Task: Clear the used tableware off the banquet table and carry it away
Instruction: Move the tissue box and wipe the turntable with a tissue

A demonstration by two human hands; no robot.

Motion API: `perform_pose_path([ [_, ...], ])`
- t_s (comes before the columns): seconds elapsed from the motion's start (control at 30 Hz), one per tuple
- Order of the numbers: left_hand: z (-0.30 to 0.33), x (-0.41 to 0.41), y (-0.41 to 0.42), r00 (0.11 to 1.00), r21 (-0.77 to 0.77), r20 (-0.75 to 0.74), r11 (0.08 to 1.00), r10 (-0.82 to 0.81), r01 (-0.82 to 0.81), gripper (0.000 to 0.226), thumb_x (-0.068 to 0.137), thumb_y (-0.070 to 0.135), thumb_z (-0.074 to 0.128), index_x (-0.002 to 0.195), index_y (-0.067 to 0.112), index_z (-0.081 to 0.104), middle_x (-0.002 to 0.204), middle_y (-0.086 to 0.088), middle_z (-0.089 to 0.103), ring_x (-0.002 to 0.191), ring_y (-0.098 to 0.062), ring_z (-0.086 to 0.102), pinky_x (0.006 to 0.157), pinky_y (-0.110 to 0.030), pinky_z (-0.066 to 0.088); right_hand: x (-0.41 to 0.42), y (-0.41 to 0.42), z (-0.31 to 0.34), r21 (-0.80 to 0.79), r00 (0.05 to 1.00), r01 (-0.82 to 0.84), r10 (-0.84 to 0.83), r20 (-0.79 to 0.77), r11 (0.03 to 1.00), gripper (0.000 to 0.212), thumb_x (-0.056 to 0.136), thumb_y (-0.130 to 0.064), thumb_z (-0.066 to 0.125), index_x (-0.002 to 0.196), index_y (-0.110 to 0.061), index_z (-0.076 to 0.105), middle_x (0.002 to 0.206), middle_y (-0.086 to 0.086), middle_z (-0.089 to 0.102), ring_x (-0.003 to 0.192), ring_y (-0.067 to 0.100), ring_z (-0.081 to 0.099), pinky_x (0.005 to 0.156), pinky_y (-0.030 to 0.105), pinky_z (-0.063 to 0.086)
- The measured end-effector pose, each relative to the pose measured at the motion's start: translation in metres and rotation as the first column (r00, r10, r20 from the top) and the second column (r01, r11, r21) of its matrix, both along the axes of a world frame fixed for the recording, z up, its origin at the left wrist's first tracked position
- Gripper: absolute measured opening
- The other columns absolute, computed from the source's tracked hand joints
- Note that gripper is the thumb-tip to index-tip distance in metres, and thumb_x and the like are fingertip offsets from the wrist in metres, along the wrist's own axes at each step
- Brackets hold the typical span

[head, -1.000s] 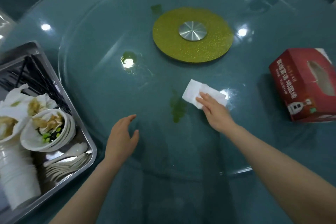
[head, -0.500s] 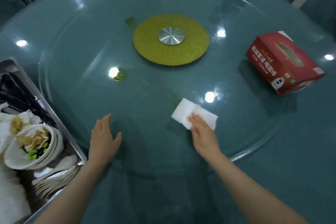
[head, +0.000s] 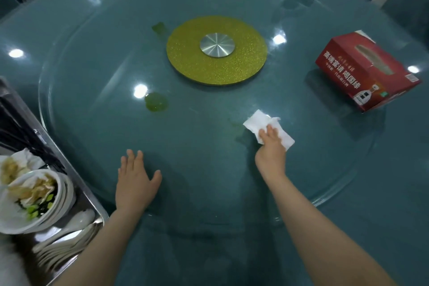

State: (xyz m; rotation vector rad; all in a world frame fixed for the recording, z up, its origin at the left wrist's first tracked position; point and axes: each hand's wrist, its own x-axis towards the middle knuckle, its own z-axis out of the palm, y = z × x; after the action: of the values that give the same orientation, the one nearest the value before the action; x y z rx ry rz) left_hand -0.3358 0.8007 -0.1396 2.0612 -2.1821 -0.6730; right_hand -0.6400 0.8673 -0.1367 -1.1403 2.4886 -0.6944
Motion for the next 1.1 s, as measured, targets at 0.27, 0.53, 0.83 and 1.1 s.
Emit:
perform_pose_path([
  [0.27, 0.019, -0.015, 0.019, 0.998, -0.160, 0.002, 0.985, 0.066, -0.064, 0.034, 0.097, 0.037, 0.042, 0.120, 0.020, 0.061, 0.143, 0.000, 0.050, 0.118, -0.027, 0.057, 0.082, -0.037, 0.044, 0.076, -0.011, -0.007, 0.007, 0.846, -0.529, 0.527, 0.083, 0.848, 0.072, 0.082, 0.018, 0.036, 0.147, -0.014, 0.033, 0.160, -0.004, 0.012, 0.147, 0.013, 0.006, 0.113, 0.021, 0.011],
  [0.53, 0.017, -0.012, 0.003, 0.951, -0.280, -0.309, 0.957, -0.018, -0.073, 0.053, 0.087, 0.007, 0.060, 0.137, 0.011, 0.043, 0.134, -0.010, 0.050, 0.108, -0.027, 0.058, 0.081, -0.040, 0.046, -0.062, -0.015, 0.002, 0.028, 0.988, -0.117, 0.120, -0.093, 0.993, 0.059, 0.072, 0.023, 0.039, 0.122, 0.000, 0.059, 0.150, 0.007, 0.037, 0.141, 0.026, 0.029, 0.107, 0.022, 0.022],
  [0.83, 0.019, 0.010, -0.036, 0.975, -0.212, -0.223, 0.977, -0.015, -0.033, 0.060, 0.088, 0.005, 0.060, 0.143, 0.001, 0.036, 0.147, -0.019, 0.038, 0.136, -0.034, 0.036, 0.111, -0.045, 0.031, 0.018, -0.113, 0.008, -0.086, 0.933, -0.324, 0.333, 0.135, 0.942, 0.038, 0.094, -0.006, 0.037, 0.128, 0.000, 0.052, 0.144, 0.013, 0.041, 0.135, 0.025, 0.032, 0.102, 0.018, 0.016],
  [1.1, 0.014, 0.040, -0.060, 0.999, -0.100, -0.030, 0.995, 0.024, -0.027, 0.065, 0.093, 0.024, 0.057, 0.149, 0.007, 0.027, 0.159, -0.015, 0.015, 0.146, -0.032, 0.013, 0.117, -0.049, 0.015, 0.116, -0.137, 0.001, -0.145, 0.771, -0.577, 0.595, 0.227, 0.804, 0.043, 0.090, 0.000, 0.036, 0.131, 0.002, 0.049, 0.149, 0.012, 0.035, 0.142, 0.026, 0.022, 0.112, 0.027, 0.014],
])
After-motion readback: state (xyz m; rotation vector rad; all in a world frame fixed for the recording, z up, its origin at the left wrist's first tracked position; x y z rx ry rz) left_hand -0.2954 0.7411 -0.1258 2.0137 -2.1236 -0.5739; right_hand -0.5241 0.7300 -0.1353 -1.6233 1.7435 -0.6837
